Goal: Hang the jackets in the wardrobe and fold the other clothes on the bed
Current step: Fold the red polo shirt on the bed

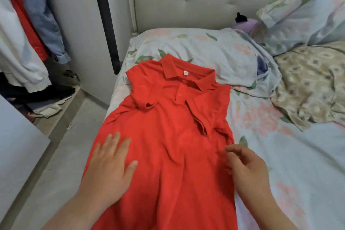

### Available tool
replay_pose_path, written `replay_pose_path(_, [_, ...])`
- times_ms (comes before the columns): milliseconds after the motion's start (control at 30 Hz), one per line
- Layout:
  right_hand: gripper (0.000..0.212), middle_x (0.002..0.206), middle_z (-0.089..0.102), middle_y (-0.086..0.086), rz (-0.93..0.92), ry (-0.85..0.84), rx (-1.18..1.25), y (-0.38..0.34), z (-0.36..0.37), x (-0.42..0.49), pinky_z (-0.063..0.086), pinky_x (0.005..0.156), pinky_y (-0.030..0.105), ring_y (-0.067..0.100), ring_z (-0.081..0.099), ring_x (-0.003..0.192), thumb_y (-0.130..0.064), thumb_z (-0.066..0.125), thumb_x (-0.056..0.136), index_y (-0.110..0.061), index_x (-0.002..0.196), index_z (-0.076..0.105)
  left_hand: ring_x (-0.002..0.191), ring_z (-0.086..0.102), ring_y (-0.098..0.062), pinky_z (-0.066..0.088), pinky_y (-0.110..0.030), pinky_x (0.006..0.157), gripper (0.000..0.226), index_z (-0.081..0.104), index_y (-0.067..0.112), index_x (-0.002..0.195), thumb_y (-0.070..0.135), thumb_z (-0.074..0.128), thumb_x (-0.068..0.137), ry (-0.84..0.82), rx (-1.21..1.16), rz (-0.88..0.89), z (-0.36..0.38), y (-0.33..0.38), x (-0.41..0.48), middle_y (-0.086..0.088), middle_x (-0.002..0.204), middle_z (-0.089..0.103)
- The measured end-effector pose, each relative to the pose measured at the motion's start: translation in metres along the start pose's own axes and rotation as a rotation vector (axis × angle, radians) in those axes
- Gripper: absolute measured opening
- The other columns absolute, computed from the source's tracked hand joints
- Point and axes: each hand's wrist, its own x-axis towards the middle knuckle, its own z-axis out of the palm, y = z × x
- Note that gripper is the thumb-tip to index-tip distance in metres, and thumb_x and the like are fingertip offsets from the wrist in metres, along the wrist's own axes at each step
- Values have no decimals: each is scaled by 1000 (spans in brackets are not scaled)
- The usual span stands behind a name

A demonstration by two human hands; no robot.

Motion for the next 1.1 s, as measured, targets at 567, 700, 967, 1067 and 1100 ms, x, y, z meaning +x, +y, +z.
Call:
replay_pose_path(567, [6, 68, 54, 5, 217, -588, -407, 11, -72, -117, 41, 61, 32, 20, 50, 64, -14, 56, 75, -14, 72, 52, 70, 59, -21, 48, -29, 57, 14, 63, 7, 105, 17, 56, 99, -115, -964, -785, -42, -32, -143, -11, 86, 65])
replay_pose_path(700, [12, 68, 48, 12, 439, -206, 82, 14, -112, -99, 54, 55, 42, 26, 51, 62, -6, 46, 90, -7, 78, 48, 50, 40, -16, 39, -17, 33, 13, 55, 11, 96, 24, 55, 100, 13, -1107, -858, -61, -31, -159, -6, 64, 45])
replay_pose_path(967, [36, 44, 37, 4, 339, -170, -312, 52, -176, -121, 26, 44, 23, 17, 35, 40, -9, 56, 91, -13, 59, 41, 26, 37, -8, 35, -14, 30, 20, 50, 11, 80, 13, 54, 100, -2, -1162, -986, -72, -12, -203, -4, 42, 43])
replay_pose_path(1067, [14, 46, 40, 7, 428, -210, -30, 54, -178, -143, 26, 41, 21, 17, 35, 37, 0, 51, 92, -8, 82, 46, 31, 47, -11, 43, -18, 33, 14, 55, 17, 108, 7, 52, 99, 155, -1240, -902, -81, -6, -214, -10, 63, 56])
replay_pose_path(1100, [12, 47, 42, 7, 443, -204, 111, 49, -181, -146, 28, 39, 20, 17, 35, 37, 3, 47, 93, -9, 89, 47, 37, 51, -13, 47, -20, 36, 20, 55, 22, 111, 6, 51, 99, 194, -1283, -840, -88, -3, -217, -10, 70, 59])
